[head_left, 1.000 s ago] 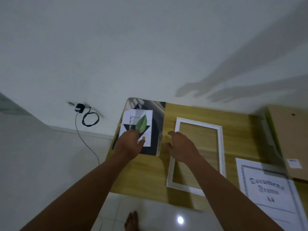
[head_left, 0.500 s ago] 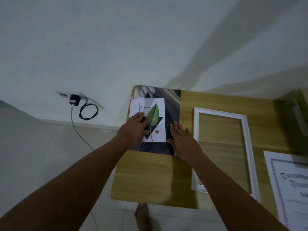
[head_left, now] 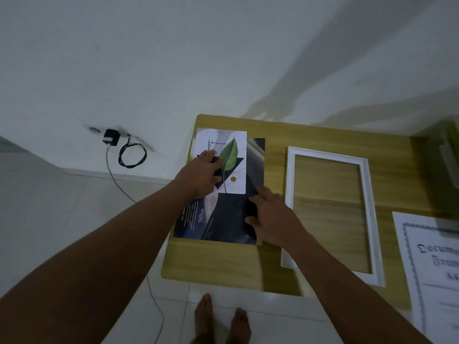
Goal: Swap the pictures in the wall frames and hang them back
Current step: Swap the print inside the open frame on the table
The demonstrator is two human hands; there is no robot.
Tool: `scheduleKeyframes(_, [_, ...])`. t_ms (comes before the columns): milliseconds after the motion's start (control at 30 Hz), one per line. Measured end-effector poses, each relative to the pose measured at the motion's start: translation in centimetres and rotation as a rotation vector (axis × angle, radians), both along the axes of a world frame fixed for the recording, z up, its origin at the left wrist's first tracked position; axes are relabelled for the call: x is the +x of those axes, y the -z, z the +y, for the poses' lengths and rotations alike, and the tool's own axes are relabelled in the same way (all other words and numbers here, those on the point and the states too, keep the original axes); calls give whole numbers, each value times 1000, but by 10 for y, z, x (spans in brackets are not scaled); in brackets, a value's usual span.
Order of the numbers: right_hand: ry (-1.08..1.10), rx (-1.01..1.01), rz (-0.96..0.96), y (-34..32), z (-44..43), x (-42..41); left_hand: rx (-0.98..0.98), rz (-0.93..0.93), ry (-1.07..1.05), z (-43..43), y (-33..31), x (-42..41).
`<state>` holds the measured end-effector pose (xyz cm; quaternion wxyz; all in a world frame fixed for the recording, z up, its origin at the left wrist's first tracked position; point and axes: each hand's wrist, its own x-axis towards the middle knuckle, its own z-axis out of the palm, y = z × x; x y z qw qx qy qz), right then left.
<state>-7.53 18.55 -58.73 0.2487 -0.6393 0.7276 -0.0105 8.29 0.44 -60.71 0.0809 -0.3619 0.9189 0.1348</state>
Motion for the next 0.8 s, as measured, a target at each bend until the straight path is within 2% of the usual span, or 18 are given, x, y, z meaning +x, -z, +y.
scheduleKeyframes(67, [115, -44, -54, 0, -6, 5, 32, -9, -29, 0, 2, 1])
scheduleKeyframes(233, [58, 70, 58, 13, -7, 11, -13, 10, 10, -16, -1, -6])
scheduleKeyframes(333, [41, 79, 48, 11, 17, 24, -97, -42, 180, -25, -2, -6])
scheduleKeyframes(400, [57, 2, 40, 10, 30, 34, -135, -80, 314, -28, -2, -4])
scheduleKeyframes(467, [102, -68, 29, 10, 30, 40, -126, -100, 350, -30, 1, -3])
scheduleKeyframes(667, [77, 57, 13, 14, 37, 55, 36, 42, 40, -29, 1, -4])
scheduleKeyframes(800, [87, 77, 14, 10, 63, 67, 42, 32, -5, -28, -5, -8])
